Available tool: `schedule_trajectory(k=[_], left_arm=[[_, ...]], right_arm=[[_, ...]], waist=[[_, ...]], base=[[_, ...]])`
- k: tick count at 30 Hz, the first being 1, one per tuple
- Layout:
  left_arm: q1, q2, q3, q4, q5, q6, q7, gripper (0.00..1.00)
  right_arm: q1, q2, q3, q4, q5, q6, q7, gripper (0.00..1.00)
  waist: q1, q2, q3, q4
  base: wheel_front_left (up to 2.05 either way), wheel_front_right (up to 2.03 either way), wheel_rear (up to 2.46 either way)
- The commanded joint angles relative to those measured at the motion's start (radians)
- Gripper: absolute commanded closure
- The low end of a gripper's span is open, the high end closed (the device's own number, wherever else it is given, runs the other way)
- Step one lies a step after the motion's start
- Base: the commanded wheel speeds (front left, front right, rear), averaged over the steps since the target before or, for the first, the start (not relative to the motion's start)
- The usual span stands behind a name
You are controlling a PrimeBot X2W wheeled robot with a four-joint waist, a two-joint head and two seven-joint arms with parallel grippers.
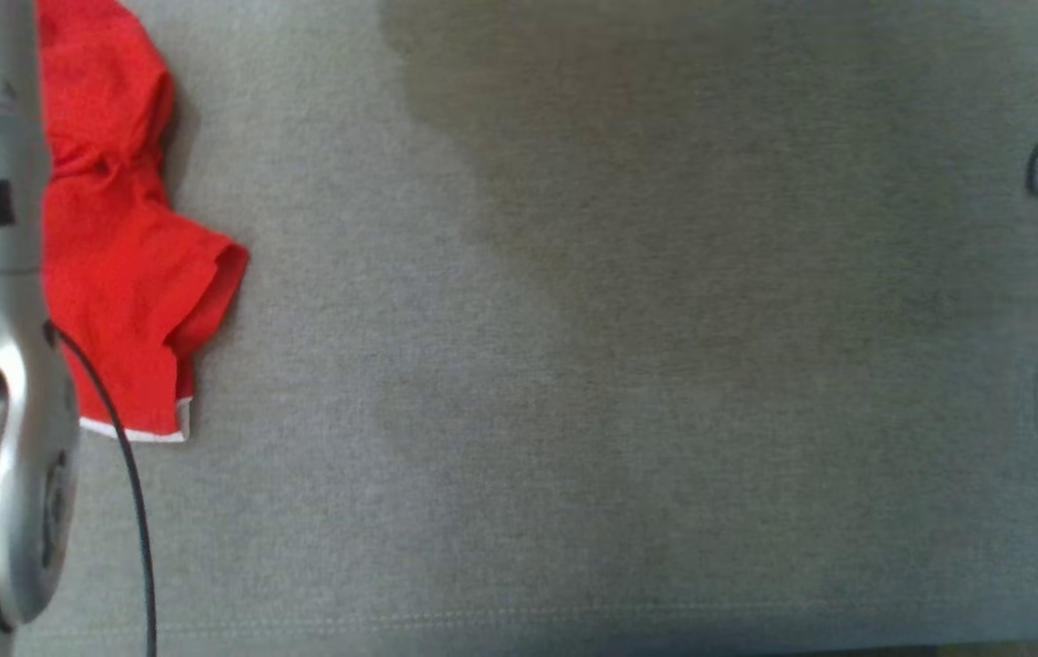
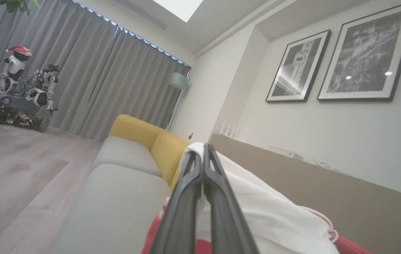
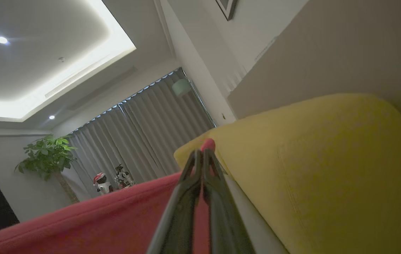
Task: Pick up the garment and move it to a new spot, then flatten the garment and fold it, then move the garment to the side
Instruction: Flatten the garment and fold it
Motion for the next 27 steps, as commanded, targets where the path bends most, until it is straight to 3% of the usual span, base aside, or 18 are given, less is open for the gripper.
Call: schedule_trajectory(k=[1, 6, 11, 21, 27], left_arm=[[0.002, 0.049, 0.003, -0.012, 0.008, -0.009, -0.015, 1.00], [0.178, 0.043, -0.065, 0.039, 0.000, -0.036, -0.031, 1.00], [0.386, 0.048, -0.118, 0.070, -0.057, -0.043, -0.019, 1.00], [0.710, 0.118, -0.286, -0.051, -0.154, -0.044, 0.012, 1.00], [0.835, 0.159, -0.366, -0.130, -0.148, -0.044, 0.015, 1.00]], right_arm=[[0.008, -0.002, 0.001, 0.002, 0.024, -0.001, -0.010, 1.00], [0.124, 0.009, -0.040, 0.156, 0.120, -0.001, 0.061, 1.00], [0.245, 0.005, -0.017, 0.233, 0.136, -0.001, 0.097, 1.00], [0.457, -0.047, 0.076, 0.234, 0.195, -0.001, 0.165, 1.00], [0.593, -0.087, 0.165, 0.186, 0.239, -0.001, 0.252, 1.00]], waist=[[0.0000, 0.0000, 0.019, 0.016], [0.0000, 0.0000, 0.016, 0.036], [0.0000, 0.0000, -0.019, 0.047], [0.0000, 0.0000, -0.160, 0.064], [0.0000, 0.0000, -0.234, 0.067]], base=[[0.00, 0.00, 0.00], [0.00, 0.00, 0.00], [0.00, 0.00, 0.00], [0.00, 0.00, 0.00], [0.00, 0.00, 0.00]])
